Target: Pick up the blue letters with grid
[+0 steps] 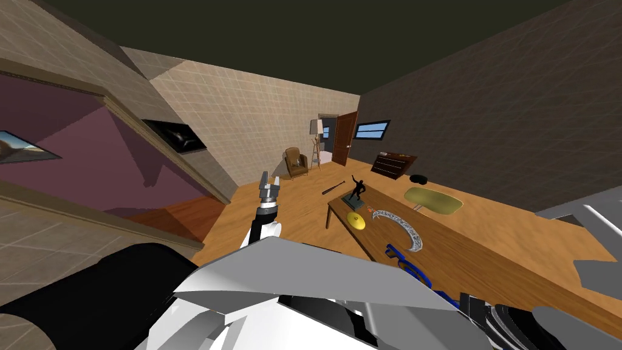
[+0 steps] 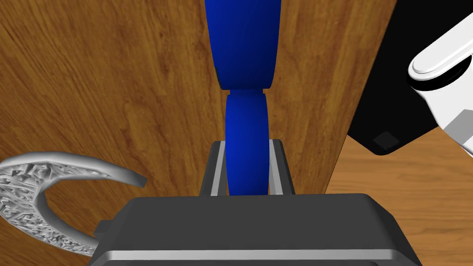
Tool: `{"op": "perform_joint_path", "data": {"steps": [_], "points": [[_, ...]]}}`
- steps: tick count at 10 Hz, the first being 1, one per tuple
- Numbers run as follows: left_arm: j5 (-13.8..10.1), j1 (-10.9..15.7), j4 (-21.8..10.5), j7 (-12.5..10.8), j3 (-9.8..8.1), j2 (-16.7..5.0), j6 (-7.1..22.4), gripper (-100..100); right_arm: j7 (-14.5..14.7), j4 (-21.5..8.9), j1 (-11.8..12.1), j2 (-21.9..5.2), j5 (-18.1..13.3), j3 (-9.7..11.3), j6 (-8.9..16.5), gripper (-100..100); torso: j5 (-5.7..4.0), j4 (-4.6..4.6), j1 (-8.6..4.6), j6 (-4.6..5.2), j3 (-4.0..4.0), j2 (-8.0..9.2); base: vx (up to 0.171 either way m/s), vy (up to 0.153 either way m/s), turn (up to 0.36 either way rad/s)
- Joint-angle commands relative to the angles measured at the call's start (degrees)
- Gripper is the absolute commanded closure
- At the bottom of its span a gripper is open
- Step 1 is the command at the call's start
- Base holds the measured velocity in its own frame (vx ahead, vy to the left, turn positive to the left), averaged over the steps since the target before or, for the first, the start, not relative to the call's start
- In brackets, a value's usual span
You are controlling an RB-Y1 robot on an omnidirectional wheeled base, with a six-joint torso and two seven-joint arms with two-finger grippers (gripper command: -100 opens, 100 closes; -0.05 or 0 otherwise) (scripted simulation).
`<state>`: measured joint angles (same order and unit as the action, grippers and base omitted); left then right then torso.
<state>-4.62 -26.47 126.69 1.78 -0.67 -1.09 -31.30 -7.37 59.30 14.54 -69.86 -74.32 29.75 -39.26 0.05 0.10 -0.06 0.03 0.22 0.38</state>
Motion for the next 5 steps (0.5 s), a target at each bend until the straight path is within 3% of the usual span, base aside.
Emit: {"op": "perform_joint_path", "data": {"steps": [1,3,4,5], "points": [[0.00,0.00,0.00,0.00,0.00,0.00,0.00,0,-1.12,-2.25,-1.91,0.05,0.45,0.11,-1.52,100,0.00,0.00,0.00,0.00,0.00,0.00,-0.198,0.038,0.208],[0.00,0.00,0.00,0.00,0.00,0.00,0.00,0,-2.78,-4.46,-3.96,-0.08,0.91,0.30,-3.06,100,0.07,0.03,0.11,0.00,0.01,-0.03,-0.152,0.030,0.213],[0.00,-0.01,0.00,0.00,0.00,0.00,0.00,0,-2.14,-3.45,-3.06,-0.30,0.89,0.14,-2.56,100,0.08,0.02,0.13,0.04,-0.01,-0.06,-0.065,0.016,0.034],[0.00,-0.02,0.00,0.00,-0.01,0.00,0.00,0,-2.33,-3.54,-3.19,-0.31,0.92,0.14,-2.73,0,0.09,-0.02,0.09,0.13,-0.11,-0.25,-0.011,0.003,-0.009]]}}
